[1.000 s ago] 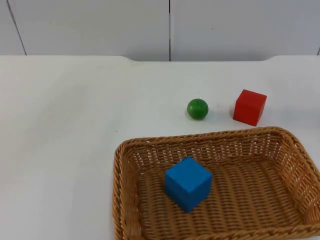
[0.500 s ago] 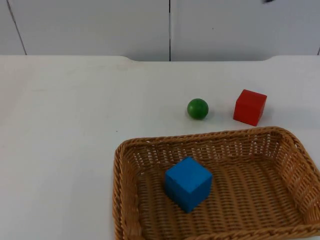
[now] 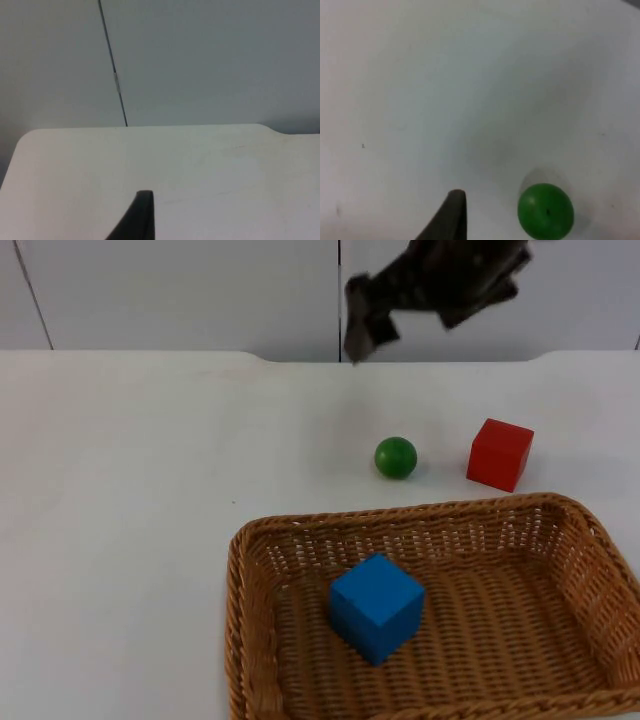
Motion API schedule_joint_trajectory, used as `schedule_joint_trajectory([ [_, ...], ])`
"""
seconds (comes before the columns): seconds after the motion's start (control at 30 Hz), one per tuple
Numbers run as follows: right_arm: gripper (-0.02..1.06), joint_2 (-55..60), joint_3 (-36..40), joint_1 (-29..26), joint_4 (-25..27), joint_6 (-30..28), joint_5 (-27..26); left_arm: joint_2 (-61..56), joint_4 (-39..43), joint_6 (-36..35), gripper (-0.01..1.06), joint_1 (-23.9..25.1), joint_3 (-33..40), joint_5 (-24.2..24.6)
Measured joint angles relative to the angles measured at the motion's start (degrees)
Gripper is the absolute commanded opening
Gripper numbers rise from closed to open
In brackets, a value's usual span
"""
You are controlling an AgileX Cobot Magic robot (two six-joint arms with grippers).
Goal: Place all geometric objects except the red cube into the basket.
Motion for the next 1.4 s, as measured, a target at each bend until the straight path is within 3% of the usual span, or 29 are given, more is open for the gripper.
schedule_joint_trajectory([
  [0.1, 1.05, 5.69, -4.44, 0.00, 0.32, 0.00, 3.78, 0.00, 0.00, 0.00, 1.04, 0.00, 0.00, 0.00],
  [0.3, 1.05, 10.16, -5.86, 0.00, 1.16, 0.00, 4.99, 0.00, 0.00, 0.00, 1.04, 0.00, 0.00, 0.00],
  [0.83, 1.05, 15.37, -5.86, -0.97, 0.25, -0.75, -0.95, 0.11, 1.93, 0.00, 1.04, 0.00, 0.00, 1.17],
  [1.4, 1.05, 15.50, -5.86, -0.97, 0.25, -0.84, -1.21, 0.11, 2.34, 0.00, 1.04, 0.00, 0.00, 1.39],
])
